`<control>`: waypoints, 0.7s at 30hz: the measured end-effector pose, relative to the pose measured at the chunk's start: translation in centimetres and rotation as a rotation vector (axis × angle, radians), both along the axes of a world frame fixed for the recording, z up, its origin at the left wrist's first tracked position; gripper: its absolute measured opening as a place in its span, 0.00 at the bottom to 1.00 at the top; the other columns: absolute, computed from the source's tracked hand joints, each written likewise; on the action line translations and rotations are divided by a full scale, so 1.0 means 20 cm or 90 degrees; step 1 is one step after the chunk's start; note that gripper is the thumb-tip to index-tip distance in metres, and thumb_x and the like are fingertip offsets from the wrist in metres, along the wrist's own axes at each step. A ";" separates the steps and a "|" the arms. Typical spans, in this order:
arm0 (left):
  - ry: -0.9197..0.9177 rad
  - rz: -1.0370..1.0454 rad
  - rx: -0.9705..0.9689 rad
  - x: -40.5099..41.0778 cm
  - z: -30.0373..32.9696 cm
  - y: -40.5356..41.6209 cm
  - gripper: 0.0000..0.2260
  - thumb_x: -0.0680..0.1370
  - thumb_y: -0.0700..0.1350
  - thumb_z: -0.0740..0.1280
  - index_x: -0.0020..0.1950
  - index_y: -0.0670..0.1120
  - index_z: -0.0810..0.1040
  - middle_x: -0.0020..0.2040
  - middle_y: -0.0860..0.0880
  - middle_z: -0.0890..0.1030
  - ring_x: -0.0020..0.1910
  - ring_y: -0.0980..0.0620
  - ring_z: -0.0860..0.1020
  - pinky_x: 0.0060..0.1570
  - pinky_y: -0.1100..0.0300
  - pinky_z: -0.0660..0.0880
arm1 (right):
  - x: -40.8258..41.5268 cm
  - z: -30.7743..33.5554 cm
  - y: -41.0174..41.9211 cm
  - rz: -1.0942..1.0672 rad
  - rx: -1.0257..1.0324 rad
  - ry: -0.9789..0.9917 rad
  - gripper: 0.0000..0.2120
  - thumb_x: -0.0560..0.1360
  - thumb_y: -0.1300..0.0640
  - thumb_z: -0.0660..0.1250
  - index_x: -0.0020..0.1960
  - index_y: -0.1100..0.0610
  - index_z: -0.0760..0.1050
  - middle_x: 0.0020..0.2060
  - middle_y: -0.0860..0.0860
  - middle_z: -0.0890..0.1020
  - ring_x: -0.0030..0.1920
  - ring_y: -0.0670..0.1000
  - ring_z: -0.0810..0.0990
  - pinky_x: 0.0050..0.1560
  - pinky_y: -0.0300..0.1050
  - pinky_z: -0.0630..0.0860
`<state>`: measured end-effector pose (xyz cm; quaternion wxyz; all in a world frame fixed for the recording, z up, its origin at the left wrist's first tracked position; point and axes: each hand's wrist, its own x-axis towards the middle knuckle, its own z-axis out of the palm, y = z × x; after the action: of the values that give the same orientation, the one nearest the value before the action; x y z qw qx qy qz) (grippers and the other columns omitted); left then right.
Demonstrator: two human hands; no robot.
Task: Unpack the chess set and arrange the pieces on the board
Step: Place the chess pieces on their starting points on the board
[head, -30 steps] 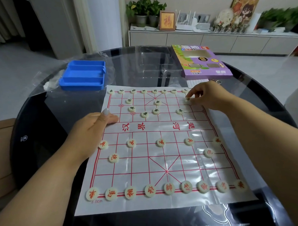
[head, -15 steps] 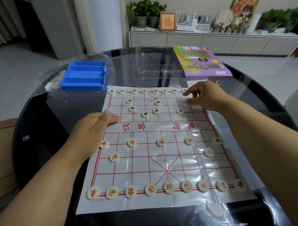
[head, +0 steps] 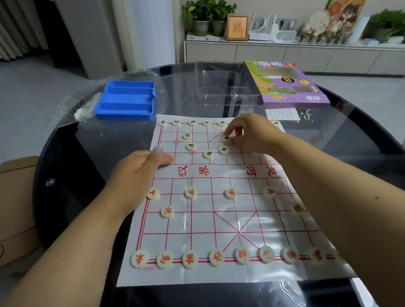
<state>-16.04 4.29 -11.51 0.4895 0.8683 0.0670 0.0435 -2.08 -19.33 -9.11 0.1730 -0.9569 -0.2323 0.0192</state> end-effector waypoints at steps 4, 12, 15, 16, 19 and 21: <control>0.007 0.004 -0.008 0.00 0.00 0.00 0.25 0.76 0.63 0.51 0.58 0.54 0.81 0.51 0.64 0.76 0.44 0.65 0.78 0.32 0.78 0.70 | -0.04 0.03 0.06 0.018 0.076 0.009 0.11 0.73 0.53 0.71 0.55 0.53 0.80 0.43 0.51 0.80 0.38 0.48 0.74 0.36 0.39 0.69; -0.002 0.013 -0.005 0.00 -0.01 0.01 0.22 0.80 0.61 0.50 0.57 0.54 0.81 0.51 0.65 0.78 0.50 0.64 0.77 0.41 0.74 0.69 | -0.16 0.03 0.27 0.106 0.037 0.028 0.10 0.72 0.52 0.71 0.53 0.51 0.81 0.43 0.49 0.78 0.42 0.50 0.75 0.40 0.42 0.72; -0.009 0.022 -0.011 0.01 -0.01 0.02 0.23 0.81 0.60 0.50 0.57 0.53 0.81 0.52 0.63 0.79 0.50 0.64 0.77 0.42 0.73 0.69 | -0.18 0.02 0.29 0.113 0.010 0.021 0.11 0.72 0.52 0.71 0.54 0.51 0.81 0.43 0.47 0.76 0.43 0.48 0.74 0.42 0.42 0.72; -0.009 0.022 -0.011 0.01 -0.01 0.02 0.23 0.81 0.60 0.50 0.57 0.53 0.81 0.51 0.63 0.79 0.50 0.63 0.77 0.42 0.73 0.69 | -0.18 0.02 0.30 0.112 0.007 0.018 0.11 0.72 0.51 0.71 0.54 0.51 0.81 0.43 0.47 0.75 0.42 0.48 0.73 0.42 0.42 0.72; -0.003 0.023 -0.010 0.01 -0.01 0.02 0.23 0.80 0.61 0.50 0.57 0.54 0.81 0.50 0.63 0.79 0.47 0.63 0.78 0.39 0.74 0.70 | -0.18 0.01 0.32 0.106 0.010 0.016 0.12 0.72 0.50 0.71 0.55 0.51 0.81 0.42 0.47 0.75 0.41 0.48 0.73 0.36 0.38 0.69; -0.005 0.025 -0.012 0.01 -0.02 0.03 0.23 0.80 0.61 0.50 0.56 0.54 0.81 0.50 0.63 0.79 0.47 0.63 0.79 0.39 0.73 0.71 | -0.17 0.01 0.32 0.105 0.006 0.012 0.12 0.72 0.50 0.71 0.55 0.51 0.80 0.42 0.46 0.74 0.41 0.48 0.73 0.34 0.36 0.66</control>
<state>-15.88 4.81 -11.83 0.4973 0.8618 0.0828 0.0559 -5.50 -12.85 -8.89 0.1772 -0.9335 -0.3089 0.0411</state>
